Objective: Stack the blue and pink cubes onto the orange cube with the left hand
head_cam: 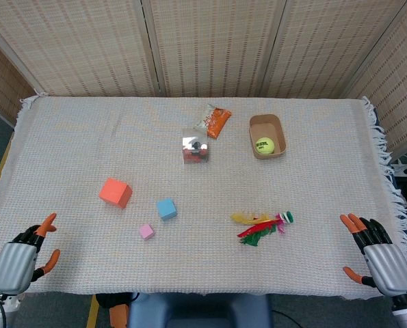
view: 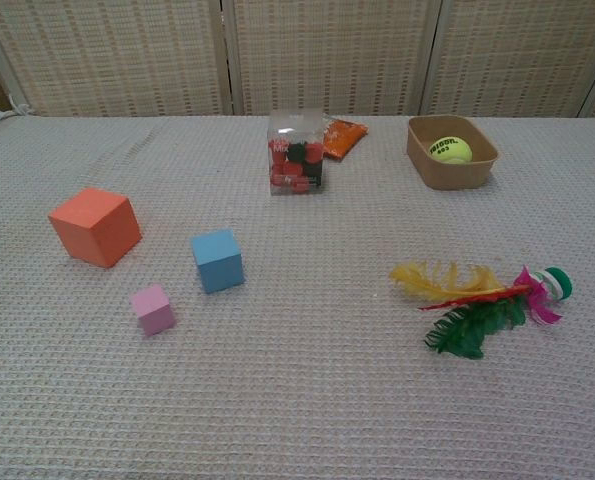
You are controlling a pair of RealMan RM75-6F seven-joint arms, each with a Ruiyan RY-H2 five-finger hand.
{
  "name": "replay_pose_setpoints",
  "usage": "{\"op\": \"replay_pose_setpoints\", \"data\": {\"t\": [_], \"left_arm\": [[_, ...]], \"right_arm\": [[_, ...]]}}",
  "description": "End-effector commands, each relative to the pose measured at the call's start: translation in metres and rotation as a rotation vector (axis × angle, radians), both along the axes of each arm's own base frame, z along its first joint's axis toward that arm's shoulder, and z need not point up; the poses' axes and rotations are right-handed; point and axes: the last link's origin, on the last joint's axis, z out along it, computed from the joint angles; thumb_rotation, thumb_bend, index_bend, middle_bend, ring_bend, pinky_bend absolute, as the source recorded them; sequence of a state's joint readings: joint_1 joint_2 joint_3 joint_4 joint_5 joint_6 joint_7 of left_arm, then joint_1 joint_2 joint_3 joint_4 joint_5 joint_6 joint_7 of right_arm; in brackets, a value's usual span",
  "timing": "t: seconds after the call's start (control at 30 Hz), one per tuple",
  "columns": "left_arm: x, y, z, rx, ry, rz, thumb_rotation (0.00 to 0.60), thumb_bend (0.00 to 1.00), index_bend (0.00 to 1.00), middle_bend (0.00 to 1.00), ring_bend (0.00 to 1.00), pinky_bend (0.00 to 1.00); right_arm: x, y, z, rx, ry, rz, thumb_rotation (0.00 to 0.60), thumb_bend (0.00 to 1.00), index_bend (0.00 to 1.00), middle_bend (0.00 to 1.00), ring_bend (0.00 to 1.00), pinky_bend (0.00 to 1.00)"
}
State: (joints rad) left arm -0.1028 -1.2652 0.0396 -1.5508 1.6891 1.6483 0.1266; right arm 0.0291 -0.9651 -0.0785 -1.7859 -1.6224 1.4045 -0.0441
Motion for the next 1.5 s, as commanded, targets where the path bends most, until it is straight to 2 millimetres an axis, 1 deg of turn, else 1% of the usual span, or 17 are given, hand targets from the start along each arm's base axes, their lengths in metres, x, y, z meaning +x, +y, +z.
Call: {"op": "replay_pose_setpoints", "data": {"t": [0.03, 0.07, 0.13, 0.17, 0.3, 0.37, 0.47, 0.57, 0.67, 0.8, 0.97, 1.17, 1.5], "left_arm": [[0.027, 0.019, -0.030, -0.094, 0.040, -0.154, 0.600, 0.38, 0.18, 0.92, 0.88, 1.00], [0.035, 0.027, -0.037, -0.131, 0.074, -0.189, 0.600, 0.38, 0.19, 0.95, 0.92, 1.00], [0.046, 0.043, -0.045, -0.177, 0.125, -0.227, 0.600, 0.38, 0.18, 0.99, 0.98, 1.00], [0.054, 0.055, -0.049, -0.205, 0.152, -0.243, 0.600, 0.37, 0.17, 1.00, 0.99, 1.00], [0.081, 0.092, -0.062, -0.306, 0.177, -0.266, 0.600, 0.37, 0.14, 1.00, 1.00, 1.00], [0.095, 0.110, -0.068, -0.325, 0.213, -0.292, 0.600, 0.37, 0.14, 1.00, 1.00, 1.00], [0.111, 0.130, -0.078, -0.337, 0.271, -0.328, 0.600, 0.37, 0.14, 1.00, 1.00, 1.00], [0.120, 0.146, -0.085, -0.334, 0.331, -0.357, 0.600, 0.37, 0.14, 1.00, 1.00, 1.00], [0.120, 0.158, -0.093, -0.346, 0.384, -0.365, 0.600, 0.37, 0.14, 1.00, 1.00, 1.00], [0.120, 0.169, -0.104, -0.366, 0.441, -0.377, 0.600, 0.37, 0.14, 1.00, 1.00, 1.00], [0.122, 0.178, -0.117, -0.311, 0.521, -0.419, 0.600, 0.37, 0.14, 1.00, 1.00, 1.00], [0.115, 0.179, -0.130, -0.315, 0.575, -0.431, 0.600, 0.35, 0.13, 1.00, 1.00, 1.00], [0.119, 0.179, -0.147, -0.313, 0.627, -0.471, 0.600, 0.35, 0.13, 1.00, 1.00, 1.00]], "right_arm": [[0.001, -0.002, -0.003, 0.010, 0.003, 0.004, 0.600, 0.09, 0.00, 0.00, 0.00, 0.00], [0.000, -0.003, -0.004, 0.019, 0.008, 0.002, 0.600, 0.09, 0.00, 0.00, 0.00, 0.00], [0.000, -0.004, -0.006, 0.027, 0.009, -0.005, 0.600, 0.09, 0.00, 0.00, 0.00, 0.00], [-0.001, -0.004, -0.006, 0.027, 0.011, -0.007, 0.600, 0.09, 0.00, 0.00, 0.00, 0.00], [-0.001, -0.004, -0.004, 0.013, 0.014, -0.014, 0.600, 0.09, 0.00, 0.00, 0.00, 0.00], [-0.002, -0.005, -0.003, 0.005, 0.016, -0.021, 0.600, 0.09, 0.00, 0.00, 0.00, 0.00], [-0.003, -0.006, -0.002, -0.007, 0.016, -0.025, 0.600, 0.09, 0.00, 0.00, 0.00, 0.00], [-0.004, -0.007, 0.001, -0.018, 0.011, -0.028, 0.600, 0.09, 0.00, 0.00, 0.00, 0.00], [-0.005, -0.006, 0.004, -0.031, 0.008, -0.029, 0.600, 0.09, 0.00, 0.00, 0.00, 0.00], [-0.007, -0.006, 0.005, -0.040, 0.011, -0.038, 0.600, 0.09, 0.00, 0.00, 0.00, 0.00], [-0.007, -0.006, 0.005, -0.041, 0.014, -0.043, 0.600, 0.09, 0.00, 0.00, 0.00, 0.00], [-0.008, -0.007, 0.005, -0.044, 0.017, -0.049, 0.600, 0.09, 0.00, 0.00, 0.00, 0.00], [-0.008, -0.008, 0.005, -0.039, 0.019, -0.055, 0.600, 0.09, 0.00, 0.00, 0.00, 0.00]]}}
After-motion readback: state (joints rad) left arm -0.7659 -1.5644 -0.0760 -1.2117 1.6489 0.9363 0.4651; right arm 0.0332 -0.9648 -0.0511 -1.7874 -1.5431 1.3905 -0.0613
